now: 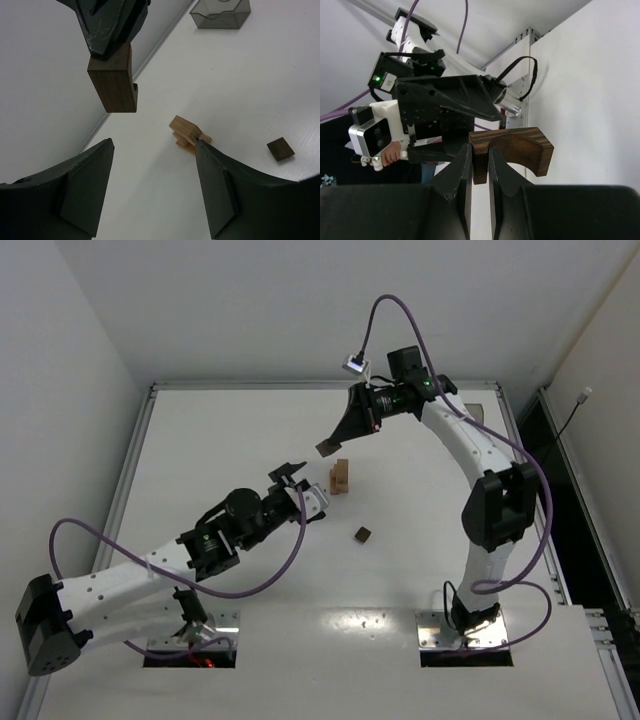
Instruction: Build the wood block tower
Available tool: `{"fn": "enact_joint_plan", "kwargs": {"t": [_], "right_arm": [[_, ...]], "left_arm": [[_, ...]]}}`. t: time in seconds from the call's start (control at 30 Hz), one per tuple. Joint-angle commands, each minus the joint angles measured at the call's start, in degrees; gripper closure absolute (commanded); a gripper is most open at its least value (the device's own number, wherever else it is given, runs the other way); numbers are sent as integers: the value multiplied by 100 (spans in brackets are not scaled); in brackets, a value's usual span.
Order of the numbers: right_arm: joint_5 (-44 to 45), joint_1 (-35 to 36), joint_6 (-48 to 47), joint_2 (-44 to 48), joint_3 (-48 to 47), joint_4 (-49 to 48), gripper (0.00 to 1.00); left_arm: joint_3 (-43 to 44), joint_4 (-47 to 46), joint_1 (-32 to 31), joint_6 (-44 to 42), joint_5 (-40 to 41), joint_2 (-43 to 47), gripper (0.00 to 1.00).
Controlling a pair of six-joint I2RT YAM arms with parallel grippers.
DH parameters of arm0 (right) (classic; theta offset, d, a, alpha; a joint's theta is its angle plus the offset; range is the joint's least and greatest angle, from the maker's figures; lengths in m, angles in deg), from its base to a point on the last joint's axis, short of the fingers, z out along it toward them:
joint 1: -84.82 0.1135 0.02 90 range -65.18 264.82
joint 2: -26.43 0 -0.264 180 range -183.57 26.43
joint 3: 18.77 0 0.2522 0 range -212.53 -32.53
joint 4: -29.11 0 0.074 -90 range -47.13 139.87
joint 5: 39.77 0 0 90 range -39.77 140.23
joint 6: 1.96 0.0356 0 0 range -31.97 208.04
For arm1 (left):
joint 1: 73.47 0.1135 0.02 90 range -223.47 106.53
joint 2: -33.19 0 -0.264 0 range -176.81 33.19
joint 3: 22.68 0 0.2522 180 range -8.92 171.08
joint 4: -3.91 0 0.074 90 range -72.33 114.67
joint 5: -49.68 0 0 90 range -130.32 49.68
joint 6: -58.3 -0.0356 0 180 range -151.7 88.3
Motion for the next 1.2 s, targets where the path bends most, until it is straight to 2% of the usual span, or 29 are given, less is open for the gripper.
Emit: {"fn": "enact_joint_plan", "kwargs": {"t": [0.0,0.43,0.7,0.87,1.17], "right_arm": [[-830,131,86,389,96,-138,100],[-830,501,200,442,334,-243,100],[-830,553,253,442,334,-296,100],[-830,553,253,442,334,-296,100],[-830,606,306,547,281,-296,100]], "left_arm": [[-60,-845,-83,-61,279,-88,38],[-165,-1496,-83,-228,569,-194,38],[-165,-1496,-83,-228,517,-194,45],[-165,-1496,-83,-176,517,-299,57],[-112,-1496,-83,-175,517,-405,59]]}}
